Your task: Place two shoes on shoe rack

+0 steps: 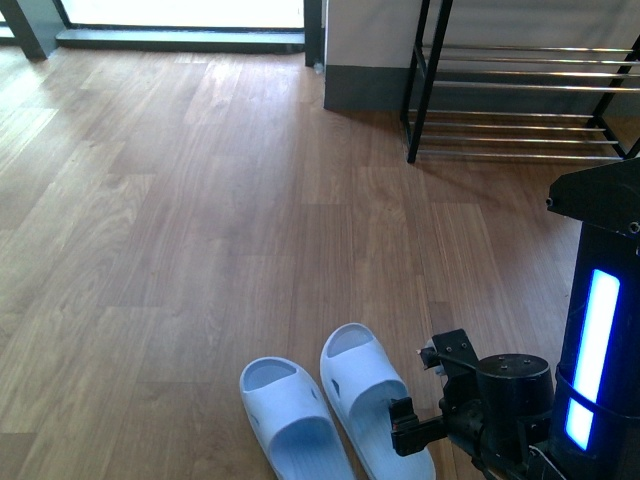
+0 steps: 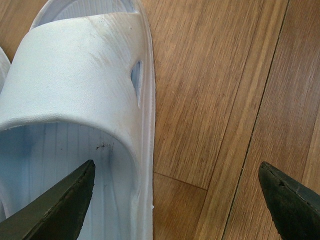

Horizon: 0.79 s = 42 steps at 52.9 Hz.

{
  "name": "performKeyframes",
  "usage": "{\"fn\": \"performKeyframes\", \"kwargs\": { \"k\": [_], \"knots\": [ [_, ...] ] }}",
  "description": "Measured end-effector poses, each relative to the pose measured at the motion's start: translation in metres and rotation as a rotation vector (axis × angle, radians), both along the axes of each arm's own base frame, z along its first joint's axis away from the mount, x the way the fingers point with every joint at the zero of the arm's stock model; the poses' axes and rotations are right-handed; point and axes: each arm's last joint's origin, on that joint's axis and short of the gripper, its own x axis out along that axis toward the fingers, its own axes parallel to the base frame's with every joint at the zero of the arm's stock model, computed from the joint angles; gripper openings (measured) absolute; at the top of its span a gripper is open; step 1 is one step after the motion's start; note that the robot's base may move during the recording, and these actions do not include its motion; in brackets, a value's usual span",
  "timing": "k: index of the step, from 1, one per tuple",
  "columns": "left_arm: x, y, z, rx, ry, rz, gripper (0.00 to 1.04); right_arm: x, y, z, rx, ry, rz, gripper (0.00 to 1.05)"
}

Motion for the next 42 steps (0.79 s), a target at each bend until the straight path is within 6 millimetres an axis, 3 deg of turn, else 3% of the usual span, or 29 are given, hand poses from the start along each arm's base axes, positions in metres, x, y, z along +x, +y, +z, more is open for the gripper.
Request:
{"fn": "performKeyframes", "kwargs": {
  "k": [39,42],
  "knots": [
    [0.0,0.0,0.0,0.0,0.0,0.0,0.95,0.0013,-0.0014,0.0001,-0.031,-0.026,-0.03,0.95],
    [0.0,0.0,0.0,0.0,0.0,0.0,0.95,0.0013,-0.0016,0.0001,-0.038,-0.027,-0.037,0.9]
  ]
}}
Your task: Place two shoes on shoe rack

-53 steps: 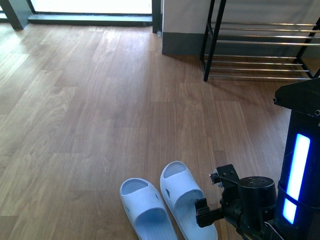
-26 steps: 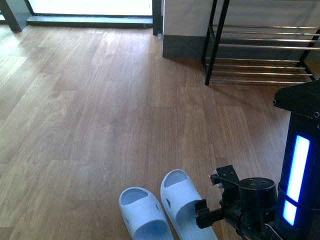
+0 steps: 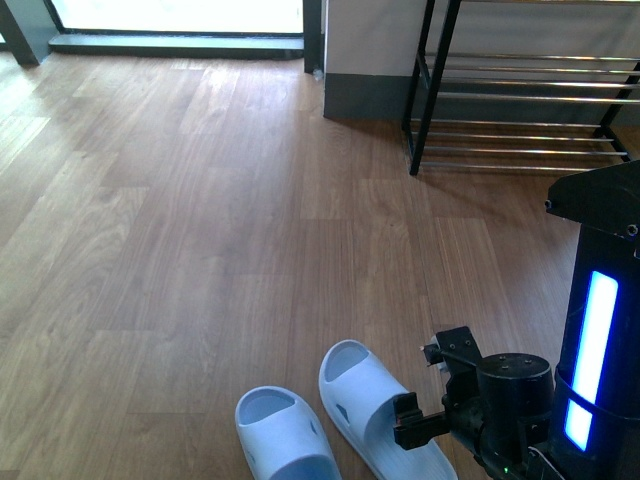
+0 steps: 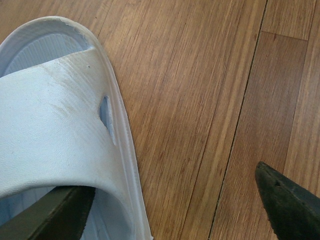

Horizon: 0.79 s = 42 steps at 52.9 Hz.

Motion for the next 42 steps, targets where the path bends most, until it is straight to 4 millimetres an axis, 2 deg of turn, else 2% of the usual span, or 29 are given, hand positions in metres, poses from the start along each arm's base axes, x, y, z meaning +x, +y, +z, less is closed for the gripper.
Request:
{"fn": "performKeyframes", "kwargs": {
  "k": [14,20,25,28,42],
  "knots": [
    [0.0,0.0,0.0,0.0,0.0,0.0,0.95,-0.0032,-0.0005,-0.0031,-0.074,0.035,-0.065,0.38],
    [0.0,0.0,0.0,0.0,0.0,0.0,0.95,-0.0048,-0.0006,-0.0048,-0.087,0.06,-0.081,0.24],
    [0.0,0.0,0.0,0.0,0.0,0.0,0.95,-0.0052,0.0001,-0.005,-0.108,0.073,-0.094,0.07],
    [0.0,0.0,0.0,0.0,0.0,0.0,0.95,-0.0047,0.0006,-0.0045,-0.115,0.071,-0.097,0.01],
    [0.0,0.0,0.0,0.0,0.0,0.0,0.95,-0.0008,0.0006,0.0006,-0.193,-0.018,-0.035,0.02]
  ]
}}
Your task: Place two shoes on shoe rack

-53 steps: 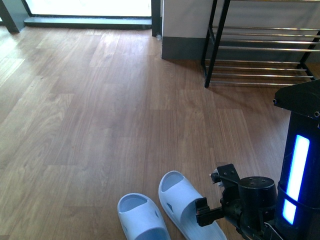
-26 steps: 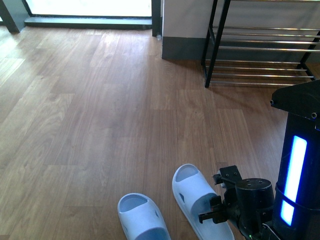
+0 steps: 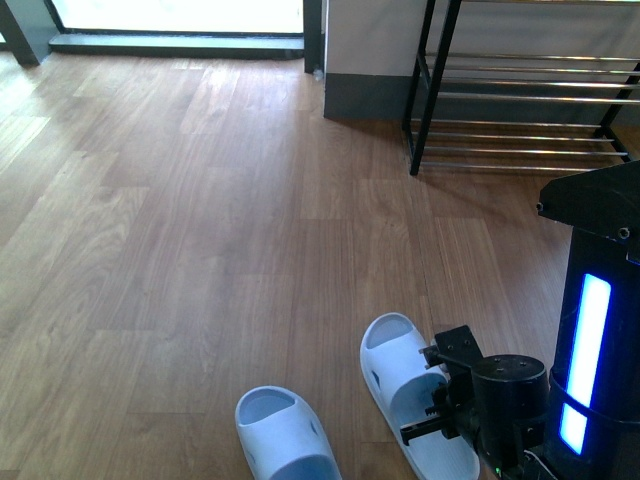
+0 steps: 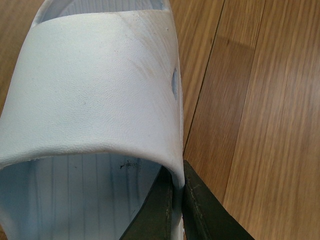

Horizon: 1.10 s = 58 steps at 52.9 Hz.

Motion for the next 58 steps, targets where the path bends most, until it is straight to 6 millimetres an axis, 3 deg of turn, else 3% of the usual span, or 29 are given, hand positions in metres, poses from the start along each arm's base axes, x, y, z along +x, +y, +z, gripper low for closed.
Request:
{"fn": "performKeyframes", "kwargs": {
  "k": [3,7,9,12,15,16,18,22,29,44,49,58],
  "knots": [
    [0.0,0.0,0.0,0.0,0.0,0.0,0.95,0.0,0.004,0.007,-0.048,0.014,0.011,0.02],
    [0.0,0.0,0.0,0.0,0.0,0.0,0.95,0.001,0.003,0.042,-0.064,0.112,0.106,0.02],
    [0.0,0.0,0.0,0.0,0.0,0.0,0.95,0.015,0.001,0.068,-0.07,0.061,0.141,0.02],
    [0.0,0.0,0.0,0.0,0.0,0.0,0.95,0.037,-0.015,0.131,-0.088,-0.098,0.113,0.02],
    [0.0,0.0,0.0,0.0,0.0,0.0,0.95,0.038,-0.024,0.164,-0.083,-0.169,0.086,0.02],
    [0.0,0.0,0.0,0.0,0.0,0.0,0.95,0.033,-0.031,0.186,-0.082,-0.199,0.068,0.02],
    [0.0,0.0,0.0,0.0,0.0,0.0,0.95,0.025,-0.036,0.205,-0.083,-0.217,0.06,0.02],
    [0.0,0.0,0.0,0.0,0.0,0.0,0.95,0.003,-0.043,0.231,-0.081,-0.238,0.044,0.02],
    [0.0,0.0,0.0,0.0,0.0,0.0,0.95,-0.055,-0.054,0.281,-0.066,-0.287,0.031,0.02],
    [0.0,0.0,0.0,0.0,0.0,0.0,0.95,-0.116,-0.066,0.346,-0.008,-0.406,0.002,0.02],
    [0.0,0.0,0.0,0.0,0.0,0.0,0.95,-0.146,-0.071,0.366,0.001,-0.506,-0.046,0.02],
    [0.0,0.0,0.0,0.0,0.0,0.0,0.95,-0.185,-0.07,0.352,0.083,-0.557,-0.132,0.02]
  ]
}}
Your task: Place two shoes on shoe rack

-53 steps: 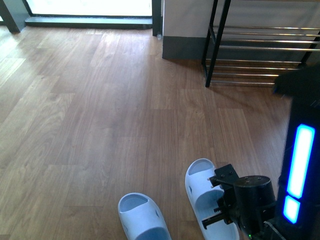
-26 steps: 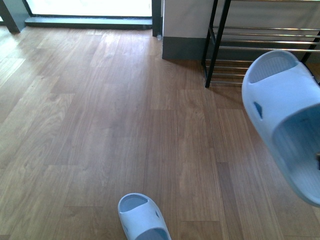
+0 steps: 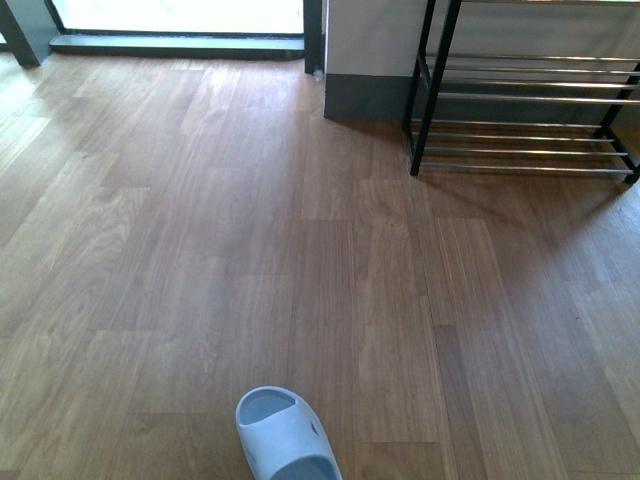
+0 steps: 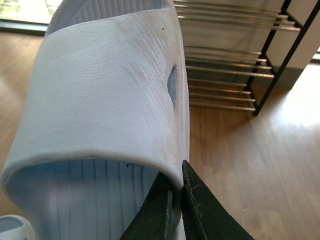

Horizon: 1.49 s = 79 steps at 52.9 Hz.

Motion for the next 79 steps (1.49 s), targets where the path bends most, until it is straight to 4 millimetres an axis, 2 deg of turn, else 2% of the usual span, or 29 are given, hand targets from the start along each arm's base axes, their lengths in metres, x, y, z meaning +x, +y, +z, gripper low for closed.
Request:
{"fn": "performKeyframes", "kwargs": {
  "k": [15,59,63,66,73,79],
  "knots": [
    [0.0,0.0,0.0,0.0,0.0,0.0,0.95,-0.004,-0.002,0.005,-0.014,-0.134,-0.038,0.02],
    [0.0,0.0,0.0,-0.003,0.002,0.007,0.95,-0.005,0.0,0.006,-0.021,-0.148,-0.044,0.02],
    [0.0,-0.002,-0.004,-0.085,0.174,0.22,0.95,-0.005,0.0,0.006,-0.022,-0.148,-0.047,0.02],
    [0.0,-0.001,-0.006,-0.147,0.233,0.314,0.95,-0.005,0.0,0.006,-0.022,-0.148,-0.046,0.02],
    [0.003,-0.003,-0.008,-0.37,0.305,0.322,0.95,-0.005,0.0,0.006,-0.022,-0.148,-0.046,0.02],
    [0.011,-0.004,-0.012,-0.467,0.373,0.322,0.95,-0.005,0.0,0.006,-0.022,-0.148,-0.046,0.02]
  ]
}}
